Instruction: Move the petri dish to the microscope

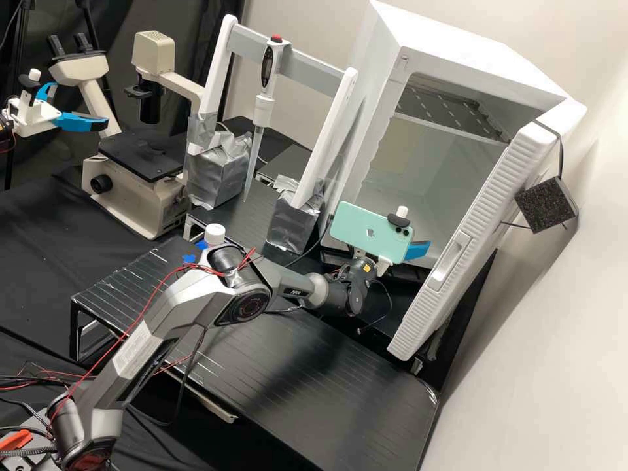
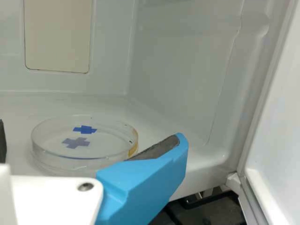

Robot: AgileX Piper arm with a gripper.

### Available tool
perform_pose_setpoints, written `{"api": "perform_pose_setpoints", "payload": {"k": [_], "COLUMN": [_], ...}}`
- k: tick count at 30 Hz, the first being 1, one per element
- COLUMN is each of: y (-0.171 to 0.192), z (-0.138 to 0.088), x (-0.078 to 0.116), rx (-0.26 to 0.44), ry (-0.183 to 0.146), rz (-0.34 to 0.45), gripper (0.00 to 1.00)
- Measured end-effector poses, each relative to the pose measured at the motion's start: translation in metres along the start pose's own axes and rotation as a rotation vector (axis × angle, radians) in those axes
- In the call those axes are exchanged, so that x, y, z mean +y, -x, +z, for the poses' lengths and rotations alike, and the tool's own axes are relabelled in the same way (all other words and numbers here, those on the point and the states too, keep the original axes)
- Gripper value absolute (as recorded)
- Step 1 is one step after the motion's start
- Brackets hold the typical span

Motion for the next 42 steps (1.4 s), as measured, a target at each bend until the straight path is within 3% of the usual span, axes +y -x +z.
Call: {"api": "perform_pose_setpoints", "payload": {"k": [2, 3, 11, 20, 42], "y": [0.0, 0.0, -0.0002, -0.0017, -0.0014], "z": [0.0, 0.0, -0.0004, -0.0031, -0.0048], "x": [0.0, 0.0, 0.0006, 0.0023, 0.0042], "rx": [0.0, 0.0, 0.001, 0.015, 0.002], "ry": [0.0, 0.0, 0.001, 0.033, 0.045], "rz": [0.0, 0.0, 0.001, -0.011, -0.016], "gripper": [1.0, 0.0, 0.0, 0.0, 0.0]}}
